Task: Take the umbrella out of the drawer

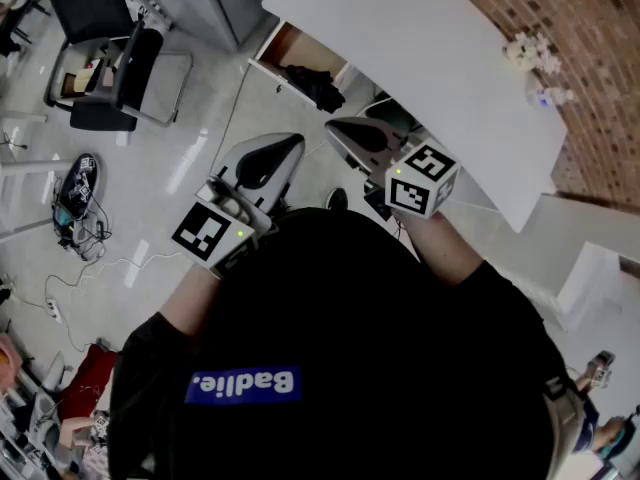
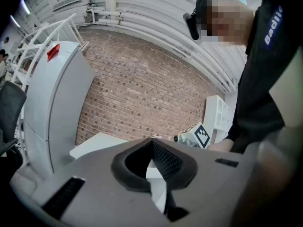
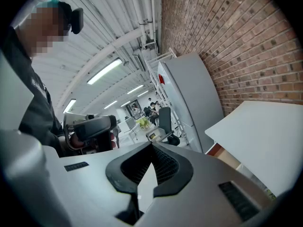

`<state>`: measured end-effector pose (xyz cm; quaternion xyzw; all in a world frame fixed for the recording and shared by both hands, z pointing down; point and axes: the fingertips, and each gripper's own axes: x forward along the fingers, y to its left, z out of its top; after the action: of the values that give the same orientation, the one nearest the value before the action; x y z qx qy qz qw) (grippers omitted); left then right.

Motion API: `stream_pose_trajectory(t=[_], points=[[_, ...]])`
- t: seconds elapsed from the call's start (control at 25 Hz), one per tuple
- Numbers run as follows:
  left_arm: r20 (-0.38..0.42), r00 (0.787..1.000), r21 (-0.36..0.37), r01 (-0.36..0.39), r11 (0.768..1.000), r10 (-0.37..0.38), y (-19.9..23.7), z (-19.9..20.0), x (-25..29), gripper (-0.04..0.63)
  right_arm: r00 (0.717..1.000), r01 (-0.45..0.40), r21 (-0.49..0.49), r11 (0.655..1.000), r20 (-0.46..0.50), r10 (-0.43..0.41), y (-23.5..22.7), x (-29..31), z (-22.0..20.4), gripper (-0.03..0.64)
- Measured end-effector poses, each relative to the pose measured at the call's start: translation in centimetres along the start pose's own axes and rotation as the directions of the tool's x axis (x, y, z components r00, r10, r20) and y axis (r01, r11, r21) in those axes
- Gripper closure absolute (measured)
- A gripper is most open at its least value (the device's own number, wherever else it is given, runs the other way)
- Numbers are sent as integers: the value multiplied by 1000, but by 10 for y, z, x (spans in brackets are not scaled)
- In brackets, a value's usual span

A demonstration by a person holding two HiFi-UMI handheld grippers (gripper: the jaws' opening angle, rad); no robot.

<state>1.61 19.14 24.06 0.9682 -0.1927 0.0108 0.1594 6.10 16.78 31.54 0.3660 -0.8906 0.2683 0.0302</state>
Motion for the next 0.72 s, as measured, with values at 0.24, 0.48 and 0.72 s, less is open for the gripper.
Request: stream_pose_trajectory(t=[0.24, 0.48, 0.72], points=[[-3, 1000, -8, 2, 1000, -2, 10, 1, 1, 595, 1000, 13, -5, 1000, -7, -13, -6, 9, 1, 588], [-5, 1000, -12, 10, 1000, -10, 16, -1, 3, 595, 1000, 28, -3, 1000, -11, -28, -13, 12, 0, 588], [-6, 1000, -18, 26, 1000, -26, 24, 3, 2, 595, 999, 41, -2, 999, -15, -41, -14, 20, 3, 588]])
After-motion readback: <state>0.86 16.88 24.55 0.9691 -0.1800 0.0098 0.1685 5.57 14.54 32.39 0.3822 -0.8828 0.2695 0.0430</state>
